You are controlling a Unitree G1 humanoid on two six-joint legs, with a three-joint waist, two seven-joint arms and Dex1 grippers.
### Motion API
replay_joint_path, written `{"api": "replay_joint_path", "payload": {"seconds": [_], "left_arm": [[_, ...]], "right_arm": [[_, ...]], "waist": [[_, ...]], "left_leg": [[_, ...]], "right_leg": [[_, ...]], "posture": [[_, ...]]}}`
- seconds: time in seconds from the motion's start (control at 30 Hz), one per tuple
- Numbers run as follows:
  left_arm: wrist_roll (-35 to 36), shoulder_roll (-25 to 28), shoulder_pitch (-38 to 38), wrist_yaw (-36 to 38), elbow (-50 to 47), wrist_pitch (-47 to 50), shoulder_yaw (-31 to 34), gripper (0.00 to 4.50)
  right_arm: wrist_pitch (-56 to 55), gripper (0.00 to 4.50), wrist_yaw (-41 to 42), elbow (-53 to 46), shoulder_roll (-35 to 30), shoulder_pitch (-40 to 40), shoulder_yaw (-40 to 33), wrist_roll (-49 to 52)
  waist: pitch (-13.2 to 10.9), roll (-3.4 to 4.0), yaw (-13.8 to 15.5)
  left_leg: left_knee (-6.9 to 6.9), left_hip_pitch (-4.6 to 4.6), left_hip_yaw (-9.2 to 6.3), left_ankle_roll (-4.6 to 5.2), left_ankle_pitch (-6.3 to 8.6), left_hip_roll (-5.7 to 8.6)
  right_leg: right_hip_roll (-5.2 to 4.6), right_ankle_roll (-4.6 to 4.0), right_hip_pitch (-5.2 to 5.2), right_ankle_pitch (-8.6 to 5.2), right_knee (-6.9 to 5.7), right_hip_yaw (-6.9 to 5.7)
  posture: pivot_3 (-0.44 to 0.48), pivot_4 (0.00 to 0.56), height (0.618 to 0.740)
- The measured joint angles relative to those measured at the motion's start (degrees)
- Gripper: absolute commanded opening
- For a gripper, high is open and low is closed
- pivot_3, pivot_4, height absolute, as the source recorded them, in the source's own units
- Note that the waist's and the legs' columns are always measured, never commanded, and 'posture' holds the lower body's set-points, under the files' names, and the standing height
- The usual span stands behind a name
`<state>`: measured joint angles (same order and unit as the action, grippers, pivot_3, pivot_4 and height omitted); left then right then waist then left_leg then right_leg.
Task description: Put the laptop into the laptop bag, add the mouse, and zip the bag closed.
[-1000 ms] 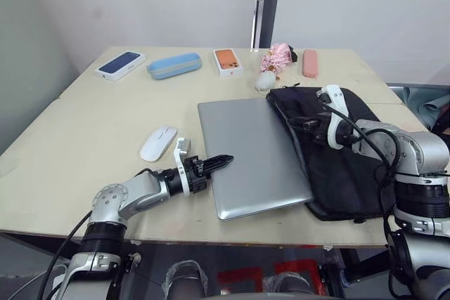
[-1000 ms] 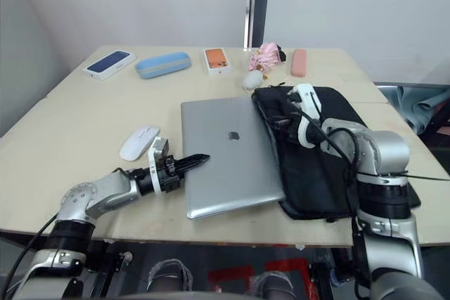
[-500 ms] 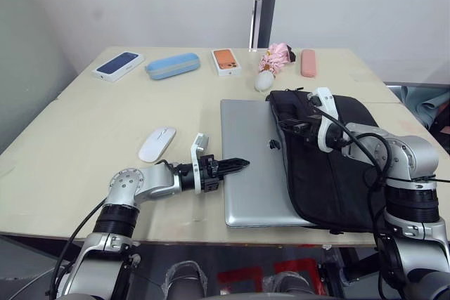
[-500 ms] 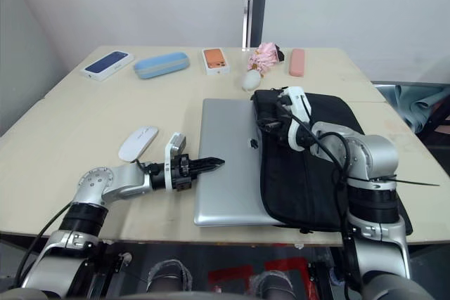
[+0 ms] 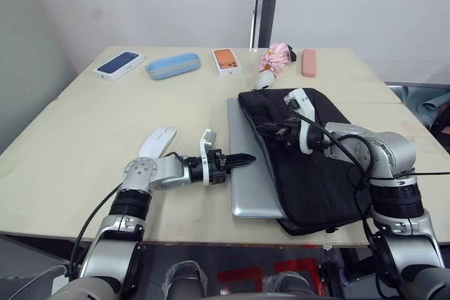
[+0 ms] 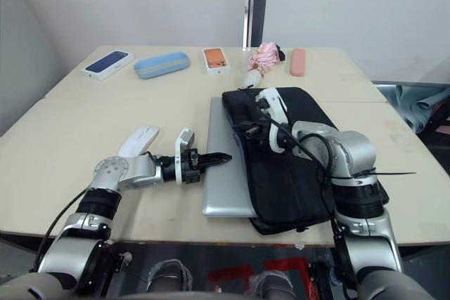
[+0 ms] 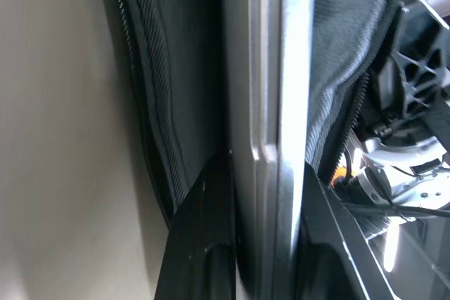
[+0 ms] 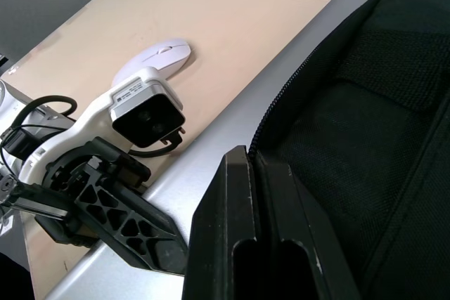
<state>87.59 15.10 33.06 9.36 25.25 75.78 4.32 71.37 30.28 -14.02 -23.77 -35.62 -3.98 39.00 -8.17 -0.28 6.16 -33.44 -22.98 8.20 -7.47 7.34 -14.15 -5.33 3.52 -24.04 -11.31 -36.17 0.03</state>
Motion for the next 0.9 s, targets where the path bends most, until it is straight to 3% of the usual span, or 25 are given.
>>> {"api": "replay_joint_path", "payload": {"seconds": [0.3, 0.9], "left_arm": [[-11.8, -5.7, 0.1, 6.7, -1.2, -5.9, 1.1, 0.29], [-18.2, -18.3, 4.8, 5.9, 6.6, -8.8, 9.7, 0.29]], "right_arm": [[0.1, 0.05, -2.9, 0.4, 3.4, -0.6, -0.7, 0.0], [3.8, 0.05, -11.9, 0.6, 10.0, -2.6, -7.1, 1.0]], "waist": [[0.0, 0.0, 0.1], [0.0, 0.02, 0.5]], "left_leg": [[0.0, -0.04, -0.02, 0.02, -0.01, 0.02], [0.08, -0.11, -0.04, 0.03, -0.01, 0.07]], "right_leg": [[-0.03, -0.01, 0.0, 0.01, 0.02, -0.03], [-0.07, 0.01, -0.01, 0.02, 0.16, -0.07]], "posture": [[0.0, 0.15, 0.74], [0.0, 0.15, 0.74]]}}
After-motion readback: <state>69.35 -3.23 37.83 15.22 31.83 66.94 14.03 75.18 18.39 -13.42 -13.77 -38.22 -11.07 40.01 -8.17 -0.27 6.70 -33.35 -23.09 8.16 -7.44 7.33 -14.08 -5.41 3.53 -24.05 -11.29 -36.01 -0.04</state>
